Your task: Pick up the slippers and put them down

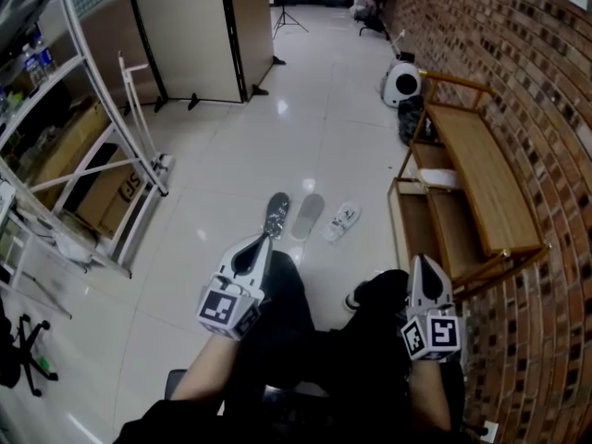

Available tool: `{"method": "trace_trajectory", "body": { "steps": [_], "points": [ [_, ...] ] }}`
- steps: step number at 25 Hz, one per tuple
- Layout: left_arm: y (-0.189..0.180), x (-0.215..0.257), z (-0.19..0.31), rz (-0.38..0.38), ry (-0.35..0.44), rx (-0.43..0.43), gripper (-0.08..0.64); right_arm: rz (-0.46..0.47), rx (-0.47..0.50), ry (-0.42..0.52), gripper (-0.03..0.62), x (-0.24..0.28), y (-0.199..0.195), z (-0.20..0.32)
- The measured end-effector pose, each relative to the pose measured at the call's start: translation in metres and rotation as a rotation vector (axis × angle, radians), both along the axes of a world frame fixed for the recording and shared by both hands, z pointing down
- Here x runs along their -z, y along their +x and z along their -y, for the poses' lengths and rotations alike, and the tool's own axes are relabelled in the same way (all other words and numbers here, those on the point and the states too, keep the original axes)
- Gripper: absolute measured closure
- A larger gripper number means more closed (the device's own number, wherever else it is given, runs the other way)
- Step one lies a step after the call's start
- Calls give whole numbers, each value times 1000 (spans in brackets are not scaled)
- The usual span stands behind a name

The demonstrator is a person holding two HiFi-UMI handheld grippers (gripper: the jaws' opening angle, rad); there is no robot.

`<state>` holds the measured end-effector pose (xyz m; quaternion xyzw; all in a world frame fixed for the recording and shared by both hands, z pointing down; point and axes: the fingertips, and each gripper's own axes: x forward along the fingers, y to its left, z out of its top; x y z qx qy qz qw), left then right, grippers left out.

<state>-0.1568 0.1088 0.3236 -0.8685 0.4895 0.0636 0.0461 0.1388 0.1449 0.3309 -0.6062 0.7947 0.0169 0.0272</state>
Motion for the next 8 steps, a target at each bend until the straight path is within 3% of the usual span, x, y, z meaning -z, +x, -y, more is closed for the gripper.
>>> {"method": "trace_trajectory", "body": {
  "steps": [8],
  "points": [
    [-2,-2,0,9,-12,3,557,2,1,2,584,1,-1,-1]
  ]
}}
